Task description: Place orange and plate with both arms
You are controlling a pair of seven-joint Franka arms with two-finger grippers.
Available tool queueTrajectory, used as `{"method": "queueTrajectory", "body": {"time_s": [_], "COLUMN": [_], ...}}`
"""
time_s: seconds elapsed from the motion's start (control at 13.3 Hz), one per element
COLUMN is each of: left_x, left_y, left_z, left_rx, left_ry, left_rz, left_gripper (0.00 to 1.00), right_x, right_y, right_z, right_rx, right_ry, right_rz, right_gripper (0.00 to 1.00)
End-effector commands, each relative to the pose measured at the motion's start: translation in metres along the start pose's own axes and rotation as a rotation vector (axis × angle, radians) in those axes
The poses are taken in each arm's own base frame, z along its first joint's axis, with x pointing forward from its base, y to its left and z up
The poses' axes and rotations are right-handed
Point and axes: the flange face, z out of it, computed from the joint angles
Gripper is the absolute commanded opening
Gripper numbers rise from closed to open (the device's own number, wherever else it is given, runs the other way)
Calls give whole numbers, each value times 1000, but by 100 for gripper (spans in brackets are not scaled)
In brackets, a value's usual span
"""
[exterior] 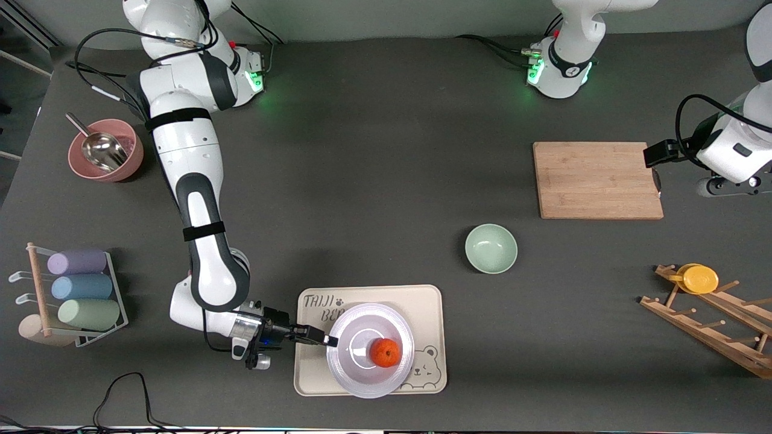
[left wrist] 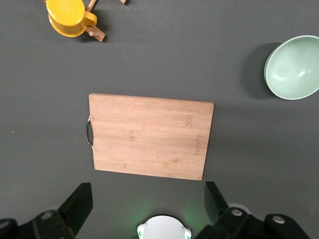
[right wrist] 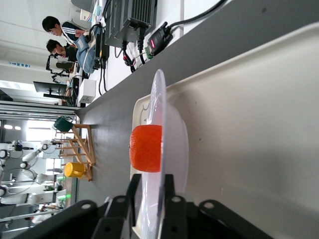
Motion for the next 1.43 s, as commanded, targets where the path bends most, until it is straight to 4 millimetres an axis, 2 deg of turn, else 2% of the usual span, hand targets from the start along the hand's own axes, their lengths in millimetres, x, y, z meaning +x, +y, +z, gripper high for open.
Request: {"method": "queueTrajectory", "body": {"time_s": [0.0,0.3,0.45,0.53,0.67,0.82,0.97,1.12,1.35], "left_x": [0,0,1,1,1,0,0,0,-6], "left_y": [1,1,3,3,3,2,3,2,1], "left_z": [0,0,2,2,2,1,1,2,-1], "left_rx": [-1,-1,0,0,0,0,0,0,-3], "left_ry": [6,4,1,1,2,3,2,0,3], "left_rz": [17,17,20,20,21,20,21,20,18], "left_gripper": [100,100,100,100,100,100,100,100,100], "right_x": [3,11,15,23,30,36,44,42,40], "right_y": [1,-7,-13,-34,-47,-78,-105,-138,-191], "right_z": [3,-12,-20,-33,-52,-75,-113,-140,-198], "right_rx": [-42,-170,-170,-156,-197,-223,-276,-346,-514], "right_ry": [-2,-76,-99,-90,-138,-187,-223,-290,-329], "right_rz": [-97,-232,-237,-251,-298,-318,-292,-298,-282], "right_gripper": [100,100,100,100,100,100,100,100,100]}}
